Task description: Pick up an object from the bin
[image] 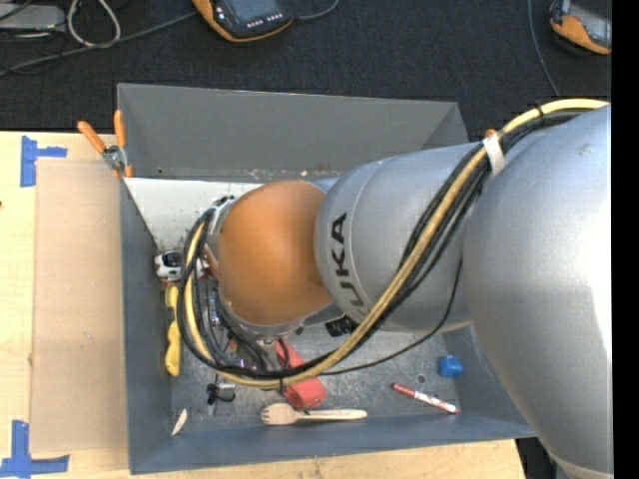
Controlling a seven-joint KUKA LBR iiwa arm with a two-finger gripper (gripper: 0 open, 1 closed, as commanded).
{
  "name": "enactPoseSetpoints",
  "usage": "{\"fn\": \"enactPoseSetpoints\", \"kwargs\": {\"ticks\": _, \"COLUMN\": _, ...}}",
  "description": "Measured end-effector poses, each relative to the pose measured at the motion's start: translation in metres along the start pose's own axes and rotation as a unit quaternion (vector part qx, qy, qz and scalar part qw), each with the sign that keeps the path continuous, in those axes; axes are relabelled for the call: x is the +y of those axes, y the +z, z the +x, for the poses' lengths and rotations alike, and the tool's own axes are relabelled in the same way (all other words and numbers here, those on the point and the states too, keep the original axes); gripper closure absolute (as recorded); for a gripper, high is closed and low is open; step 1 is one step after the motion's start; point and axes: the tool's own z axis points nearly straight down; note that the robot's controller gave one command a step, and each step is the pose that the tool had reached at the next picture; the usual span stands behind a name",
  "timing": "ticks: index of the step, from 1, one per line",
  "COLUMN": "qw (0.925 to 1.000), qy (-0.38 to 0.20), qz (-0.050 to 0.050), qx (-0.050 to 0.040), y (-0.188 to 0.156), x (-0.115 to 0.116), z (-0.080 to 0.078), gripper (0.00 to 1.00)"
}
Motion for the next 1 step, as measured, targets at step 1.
{"fn": "enactPoseSetpoints", "kwargs": {"ticks": 1, "qw": 1.0, "qy": 0.003, "qz": -0.001, "qx": -0.0036, "y": -0.0045, "x": -0.0016, "z": -0.0024, "gripper": 0.0}}
